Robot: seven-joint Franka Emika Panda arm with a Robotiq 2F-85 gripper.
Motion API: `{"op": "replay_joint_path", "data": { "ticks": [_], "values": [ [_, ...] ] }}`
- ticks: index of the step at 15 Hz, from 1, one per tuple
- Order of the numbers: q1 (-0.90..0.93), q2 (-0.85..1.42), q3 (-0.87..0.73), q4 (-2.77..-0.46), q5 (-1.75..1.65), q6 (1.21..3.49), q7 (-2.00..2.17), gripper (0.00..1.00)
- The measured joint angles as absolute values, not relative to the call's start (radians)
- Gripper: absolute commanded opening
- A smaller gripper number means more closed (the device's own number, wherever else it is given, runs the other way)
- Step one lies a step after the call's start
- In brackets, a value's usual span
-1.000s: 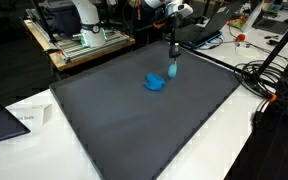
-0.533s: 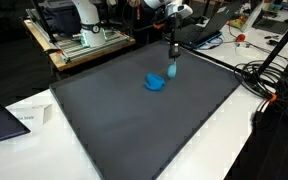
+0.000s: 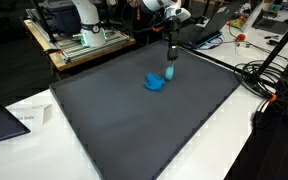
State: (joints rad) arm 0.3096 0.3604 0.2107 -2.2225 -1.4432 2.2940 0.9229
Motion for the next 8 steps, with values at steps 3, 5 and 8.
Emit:
{"op": "replay_joint_path", "data": {
  "ticks": [3,5,8],
  "values": [
    [0.31,0.374,0.218,-2.223,-1.458,2.274,0.954,0.22],
    [0.31,0.376,0.221,-2.223,-1.457,2.27,0.949,0.22],
    [0.305,0.371,0.229,-2.222,-1.45,2.27,0.917,0.22]
  ]
}}
